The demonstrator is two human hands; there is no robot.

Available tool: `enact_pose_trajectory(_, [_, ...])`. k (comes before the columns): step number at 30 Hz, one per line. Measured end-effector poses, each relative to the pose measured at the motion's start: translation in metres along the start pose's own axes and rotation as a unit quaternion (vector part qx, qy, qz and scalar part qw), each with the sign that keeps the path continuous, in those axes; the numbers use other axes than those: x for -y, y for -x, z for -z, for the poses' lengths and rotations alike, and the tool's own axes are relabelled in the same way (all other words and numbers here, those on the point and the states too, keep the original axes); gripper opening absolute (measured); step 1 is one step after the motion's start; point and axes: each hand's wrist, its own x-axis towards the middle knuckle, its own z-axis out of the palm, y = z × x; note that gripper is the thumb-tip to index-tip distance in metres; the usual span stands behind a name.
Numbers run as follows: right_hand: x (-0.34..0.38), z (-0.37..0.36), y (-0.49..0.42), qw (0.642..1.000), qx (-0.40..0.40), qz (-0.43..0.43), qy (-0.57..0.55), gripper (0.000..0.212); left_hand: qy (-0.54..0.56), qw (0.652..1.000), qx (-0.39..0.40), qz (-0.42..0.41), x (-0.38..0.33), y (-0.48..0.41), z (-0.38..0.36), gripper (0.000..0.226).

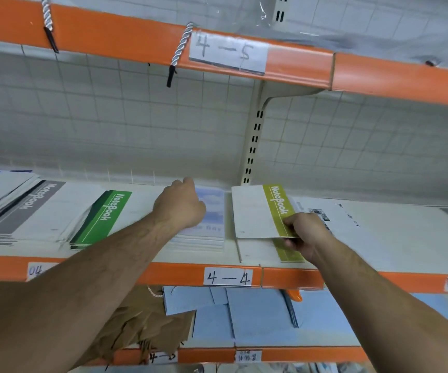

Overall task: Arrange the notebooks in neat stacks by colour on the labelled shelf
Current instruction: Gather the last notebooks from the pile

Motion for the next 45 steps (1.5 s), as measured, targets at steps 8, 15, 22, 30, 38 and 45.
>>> enact_pose_trajectory(8, [-0.022, 0.016, -0.018, 0.958, -0.023, 0.051, 0.282, 0.014, -0.015, 1.000, 0.012, -0.006, -0.035, 0.006, -0.017, 0.042])
enact_pose_trajectory(15, [-0.025, 0.013, -0.019, 0.833, -0.028, 0.165, 0.527, 0.006, -0.024, 1.000, 0.015, 0.013, -0.046, 0.016, -0.025, 0.045])
enact_pose_trajectory(22, [-0.019, 0.017, -0.026, 0.797, 0.002, 0.178, 0.578, 0.011, -0.046, 0.999, 0.015, 0.012, -0.059, 0.026, -0.034, 0.049])
enact_pose_trajectory(30, [-0.025, 0.019, -0.027, 0.789, 0.022, 0.224, 0.572, 0.026, -0.039, 0.999, 0.010, -0.008, -0.090, 0.039, -0.044, 0.037])
enact_pose_trajectory(38, [-0.029, 0.047, -0.022, 0.820, -0.008, 0.273, 0.502, 0.024, -0.052, 0.995, 0.008, -0.079, -0.122, 0.045, -0.058, 0.052])
enact_pose_trajectory(45, [-0.040, 0.096, -0.020, 0.827, -0.056, 0.248, 0.502, 0.059, -0.052, 0.978, 0.077, -0.189, -0.150, 0.035, -0.070, 0.063])
